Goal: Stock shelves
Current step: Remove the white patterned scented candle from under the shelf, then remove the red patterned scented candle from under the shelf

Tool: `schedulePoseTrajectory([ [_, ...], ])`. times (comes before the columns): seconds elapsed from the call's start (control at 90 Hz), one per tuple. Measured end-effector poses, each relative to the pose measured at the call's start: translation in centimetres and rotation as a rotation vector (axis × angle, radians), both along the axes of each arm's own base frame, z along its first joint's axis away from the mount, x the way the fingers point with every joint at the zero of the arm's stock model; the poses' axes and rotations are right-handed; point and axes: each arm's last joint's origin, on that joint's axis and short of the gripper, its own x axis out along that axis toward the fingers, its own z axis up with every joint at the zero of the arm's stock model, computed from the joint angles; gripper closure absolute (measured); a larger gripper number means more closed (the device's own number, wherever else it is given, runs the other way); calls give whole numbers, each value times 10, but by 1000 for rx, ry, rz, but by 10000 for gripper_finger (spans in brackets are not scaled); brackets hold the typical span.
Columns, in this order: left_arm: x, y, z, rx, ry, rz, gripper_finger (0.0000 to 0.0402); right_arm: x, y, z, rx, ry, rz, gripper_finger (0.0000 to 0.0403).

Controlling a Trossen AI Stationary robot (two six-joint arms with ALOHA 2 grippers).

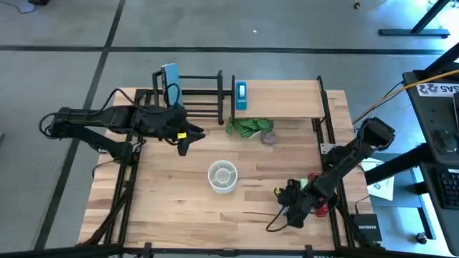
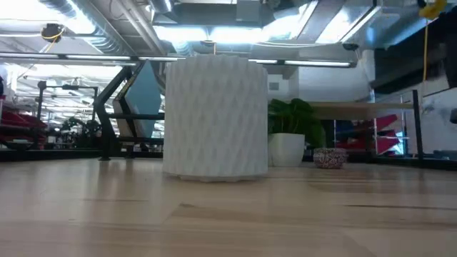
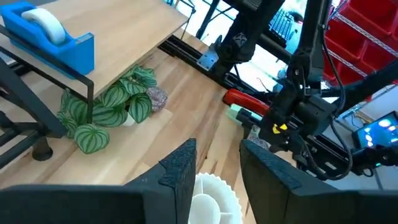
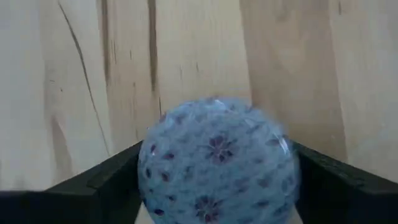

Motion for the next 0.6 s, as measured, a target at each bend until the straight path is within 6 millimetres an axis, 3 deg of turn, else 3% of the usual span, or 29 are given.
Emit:
schedulePoseTrajectory([
  [0.156,0,1,0,8,-2,18,295,2,2,8,103,147,66,22],
  [0.289,0,1,0,15,-3,33,295,6,1,22,196,255,132,6],
  [0.4,0,2,0,20,-4,45,295,17,-4,51,154,135,134,10],
  [0.6,0,2,1,12,-9,53,295,21,-41,95,-140,-49,-8,17],
])
